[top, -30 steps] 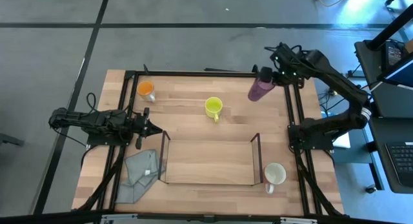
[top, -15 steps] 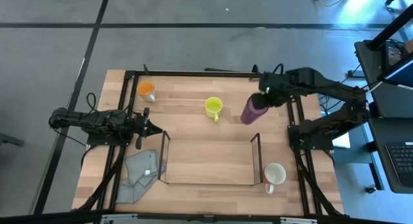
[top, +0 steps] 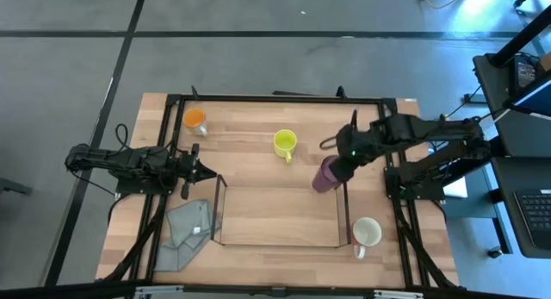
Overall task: Stack small to large cups/mugs on shelf
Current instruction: Put the violet cup on the shelf
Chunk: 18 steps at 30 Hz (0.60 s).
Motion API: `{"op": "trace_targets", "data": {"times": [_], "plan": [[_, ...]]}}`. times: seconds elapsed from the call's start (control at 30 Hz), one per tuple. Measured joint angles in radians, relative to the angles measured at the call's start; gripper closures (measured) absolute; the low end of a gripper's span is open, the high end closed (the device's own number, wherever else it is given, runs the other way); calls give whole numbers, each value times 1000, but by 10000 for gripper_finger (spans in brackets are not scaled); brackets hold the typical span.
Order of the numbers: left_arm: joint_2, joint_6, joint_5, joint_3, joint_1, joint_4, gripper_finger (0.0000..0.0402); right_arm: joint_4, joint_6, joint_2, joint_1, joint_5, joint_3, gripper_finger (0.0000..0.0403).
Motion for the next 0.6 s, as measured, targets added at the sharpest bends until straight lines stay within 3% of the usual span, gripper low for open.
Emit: {"op": "trace_targets", "data": {"times": [0.3,0.6], "plan": [[0,0,0,0,0,0,376,105,-54,124,182,-3,0,391],[0,0,0,0,0,0,376,90,-83,213,245,24,-1,391]]}}
